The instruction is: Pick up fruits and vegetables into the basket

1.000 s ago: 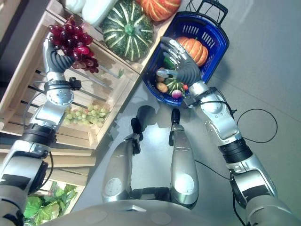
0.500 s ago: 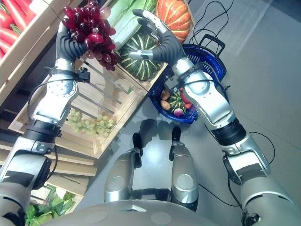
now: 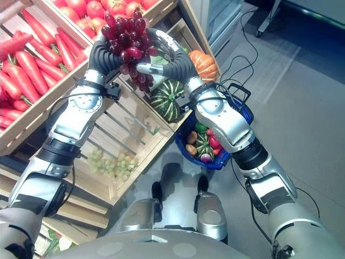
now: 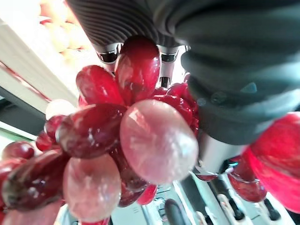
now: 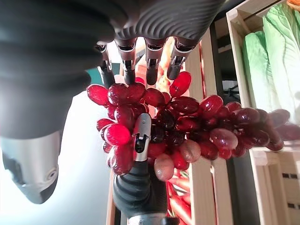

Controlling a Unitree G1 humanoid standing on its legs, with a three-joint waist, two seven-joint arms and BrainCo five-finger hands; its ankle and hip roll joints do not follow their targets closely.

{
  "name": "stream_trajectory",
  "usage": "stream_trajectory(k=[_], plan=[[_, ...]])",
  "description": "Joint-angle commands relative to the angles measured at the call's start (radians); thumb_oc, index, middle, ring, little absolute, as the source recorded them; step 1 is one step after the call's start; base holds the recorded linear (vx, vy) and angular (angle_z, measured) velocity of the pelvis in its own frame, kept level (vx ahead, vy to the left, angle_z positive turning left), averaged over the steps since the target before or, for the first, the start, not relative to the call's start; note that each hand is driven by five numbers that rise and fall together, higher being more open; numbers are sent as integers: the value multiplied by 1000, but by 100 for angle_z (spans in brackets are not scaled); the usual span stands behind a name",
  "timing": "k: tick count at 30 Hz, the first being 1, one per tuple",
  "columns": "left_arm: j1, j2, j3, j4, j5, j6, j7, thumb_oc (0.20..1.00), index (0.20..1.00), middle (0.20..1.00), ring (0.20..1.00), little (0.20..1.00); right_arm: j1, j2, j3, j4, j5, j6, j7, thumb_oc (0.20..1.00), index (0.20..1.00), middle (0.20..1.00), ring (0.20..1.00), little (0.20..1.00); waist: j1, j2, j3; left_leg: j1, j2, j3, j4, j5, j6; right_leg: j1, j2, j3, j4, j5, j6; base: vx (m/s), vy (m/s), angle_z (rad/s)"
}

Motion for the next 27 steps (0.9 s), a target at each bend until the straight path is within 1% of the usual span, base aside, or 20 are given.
stream_trajectory(k=[1, 5, 10, 13, 16, 19, 22, 24, 26, 27], plan=[[-29, -17, 9, -127, -48, -64, 35, 200, 200, 200, 200, 200, 23, 57, 24, -55, -17, -29, -33, 1000, 1000, 1000, 1000, 1000, -4, -27, -96, 13, -49, 9, 32, -67, 32, 97, -24, 4, 3, -90, 56, 0, 0, 0], [-29, -32, 23, -177, -62, -52, 55, 200, 200, 200, 200, 200, 28, 64, 22, -72, -14, -40, -35, 1000, 1000, 1000, 1000, 1000, -8, -25, -104, 26, -49, 12, 28, -72, 32, 107, -22, 9, -1, -93, 58, 24, 11, -7], [-30, -47, 37, -214, -98, -17, 73, 200, 200, 200, 200, 200, 24, 77, 26, -105, -11, -43, -40, 1000, 1000, 1000, 1000, 1000, -10, -21, -112, 46, -51, 12, 16, -76, 33, 121, -22, 12, -6, -96, 60, 17, 8, -5], [-23, -55, 53, -226, -141, 1, 89, 200, 200, 200, 200, 200, 34, 85, 19, -126, -12, -51, -75, 1000, 1000, 1000, 1000, 1000, -12, -18, -119, 61, -51, 15, 3, -74, 33, 130, -23, 13, -12, -95, 64, 0, 0, 0], [-4, -55, 75, -244, -167, 8, 107, 200, 200, 200, 200, 200, 65, 78, 0, -138, 19, -59, -122, 1000, 1000, 1000, 1000, 1000, -17, -13, -123, 70, -49, 21, -6, -72, 32, 136, -25, 13, -17, -93, 68, -3, 10, -1], [25, -52, 98, -264, -184, -9, 130, 200, 200, 200, 200, 200, 123, 73, -24, -137, 36, -52, -170, 1000, 1000, 1000, 1000, 1000, -24, -7, -126, 77, -49, 26, -14, -69, 33, 138, -27, 14, -20, -91, 70, -12, 26, -3], [37, -53, 108, -272, -193, -15, 134, 200, 200, 200, 200, 200, 145, 73, -30, -132, 45, -42, -178, 1000, 1000, 1000, 1000, 1000, -27, -5, -128, 79, -50, 27, -17, -68, 34, 137, -28, 14, -20, -90, 71, -8, 13, 0], [59, -56, 130, -294, -226, -21, 131, 200, 200, 200, 200, 200, 190, 73, -31, -117, 84, -17, -155, 1000, 1000, 1000, 1000, 1000, -31, -1, -129, 85, -51, 29, -27, -65, 35, 138, -28, 15, -25, -88, 71, -29, 36, -1], [68, -60, 138, -303, -233, -26, 129, 200, 200, 200, 200, 200, 205, 76, -25, -103, 82, -6, -130, 1000, 1000, 1000, 1000, 1000, -31, 0, -129, 86, -52, 29, -29, -63, 36, 138, -28, 15, -27, -88, 70, 0, 0, 0], [70, -62, 141, -306, -231, -32, 125, 200, 200, 200, 200, 200, 208, 81, -17, -88, 88, 13, -124, 1000, 1000, 1000, 1000, 1000, -30, -1, -129, 87, -52, 29, -29, -63, 36, 139, -28, 15, -27, -88, 69, 0, 0, 0]])
